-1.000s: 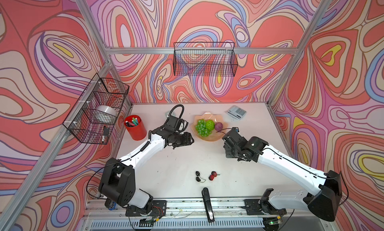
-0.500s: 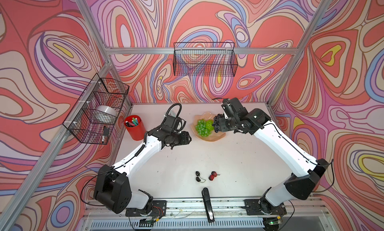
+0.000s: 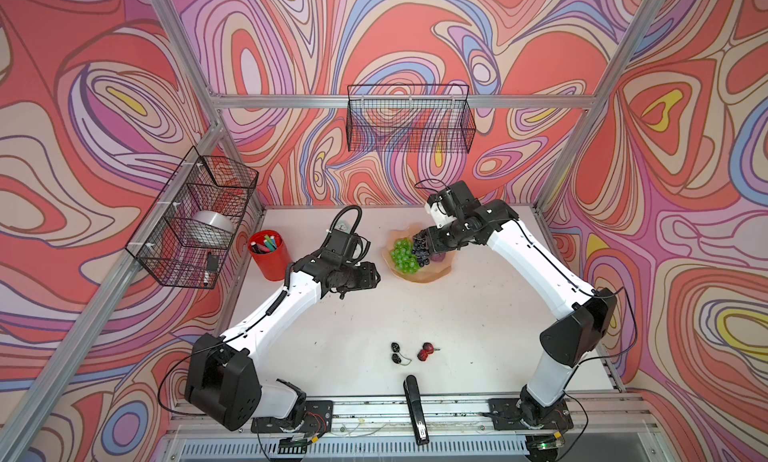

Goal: Place and organize the fake fruits in the fruit bowl
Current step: 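Lift the dark grapes with the right gripper over the peach bowl, then lower the dark grapes into the bowl and open the right gripper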

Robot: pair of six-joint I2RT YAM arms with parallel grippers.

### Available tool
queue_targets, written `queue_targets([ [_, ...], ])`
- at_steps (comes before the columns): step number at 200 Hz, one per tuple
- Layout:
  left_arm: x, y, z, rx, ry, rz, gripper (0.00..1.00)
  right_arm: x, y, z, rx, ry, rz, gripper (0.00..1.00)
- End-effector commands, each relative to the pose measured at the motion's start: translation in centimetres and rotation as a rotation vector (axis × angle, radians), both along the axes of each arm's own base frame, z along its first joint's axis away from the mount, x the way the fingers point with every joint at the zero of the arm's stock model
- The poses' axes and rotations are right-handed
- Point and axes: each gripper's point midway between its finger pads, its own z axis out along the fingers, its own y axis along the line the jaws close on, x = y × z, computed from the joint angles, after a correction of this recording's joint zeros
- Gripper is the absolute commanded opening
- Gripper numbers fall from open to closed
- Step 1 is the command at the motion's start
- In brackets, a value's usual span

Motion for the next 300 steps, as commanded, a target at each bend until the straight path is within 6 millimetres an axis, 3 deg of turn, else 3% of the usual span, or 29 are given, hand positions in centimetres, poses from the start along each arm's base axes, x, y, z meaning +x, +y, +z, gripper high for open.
queue_targets([
  [1, 0.1, 0.2, 1.0, 0.011, -0.015, -0.002, 0.59, -0.6, 1.4, -1.5, 0.061, 0.071, 0.053, 0.00],
  [28, 0.1, 0.2, 0.9, 0.011, -0.012, -0.003, 0.59, -0.9, 1.0, -2.7, 0.060, 0.103, 0.048, 0.00],
  [147, 0.6, -0.3, 1.2, 0.000, -0.016, -0.013, 0.58, 3.0, -1.7, -8.2, 0.192, 0.239, 0.012, 0.00],
  [210, 0.7, -0.5, 0.7, -0.002, -0.006, -0.016, 0.59, 3.8, -1.1, -8.1, 0.276, 0.252, 0.003, 0.00],
  [300, 0.8, -0.6, 0.5, -0.010, -0.005, -0.011, 0.59, 4.9, -4.5, -8.9, 0.349, 0.267, -0.116, 0.00],
])
